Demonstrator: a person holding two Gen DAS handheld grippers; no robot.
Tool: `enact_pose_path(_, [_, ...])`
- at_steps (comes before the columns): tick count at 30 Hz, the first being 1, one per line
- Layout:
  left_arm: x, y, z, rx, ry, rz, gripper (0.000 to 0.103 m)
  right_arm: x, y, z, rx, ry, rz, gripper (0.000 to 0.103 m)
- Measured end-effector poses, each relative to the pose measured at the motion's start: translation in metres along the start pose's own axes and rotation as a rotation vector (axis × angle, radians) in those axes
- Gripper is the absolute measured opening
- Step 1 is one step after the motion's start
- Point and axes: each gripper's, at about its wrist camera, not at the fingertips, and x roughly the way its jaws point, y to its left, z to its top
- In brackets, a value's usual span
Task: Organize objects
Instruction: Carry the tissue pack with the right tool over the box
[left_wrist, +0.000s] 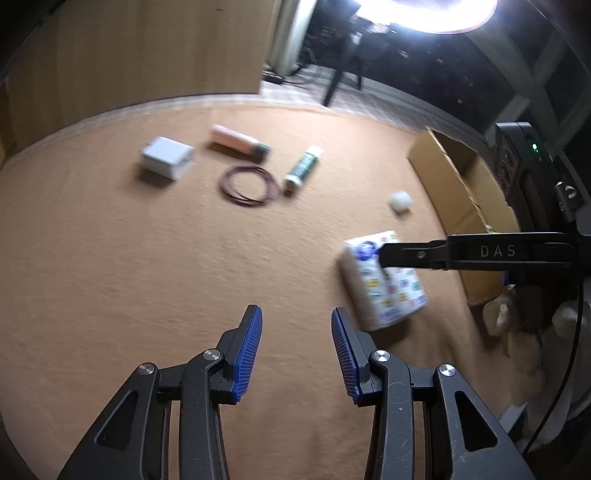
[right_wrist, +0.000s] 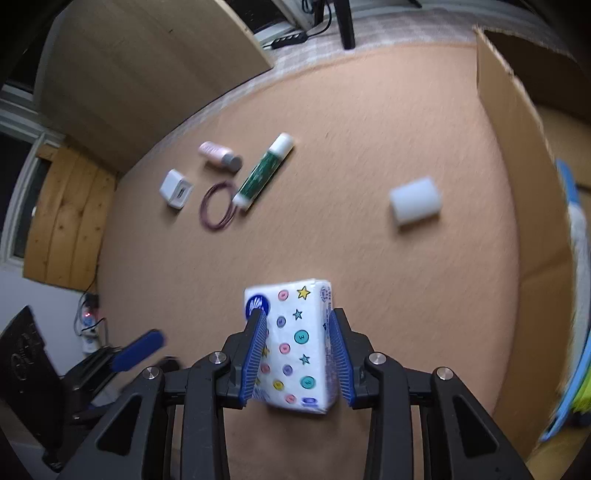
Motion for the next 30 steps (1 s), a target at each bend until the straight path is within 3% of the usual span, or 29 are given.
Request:
enact_pose_path(6, [0.017, -0.02, 0.002, 0.024, 0.035, -0.093, 0.058, -0.006, -0.006, -0.01, 0.014, -0.008, 0.006, 0.036])
enact_pose_path(11, [0.032, -0.036, 0.003, 0.039, 0.073, -0.143, 0.06, -0.007, -0.01, -0.014, 0.015, 0.006, 0.026, 0.04])
enact_pose_path(24, [0.05, -0.045, 0.005, 0.035, 0.104, -0.19, 0.059, -0.001, -0.004, -0.017, -0.046, 0.046, 0.03, 0.044])
enact_pose_path(30, [0.048, -0.049, 0.004, 0.05, 0.1, -0.188, 0.05, 0.001, 0.001, -0.018, -0.082, 0.052, 0.011, 0.044])
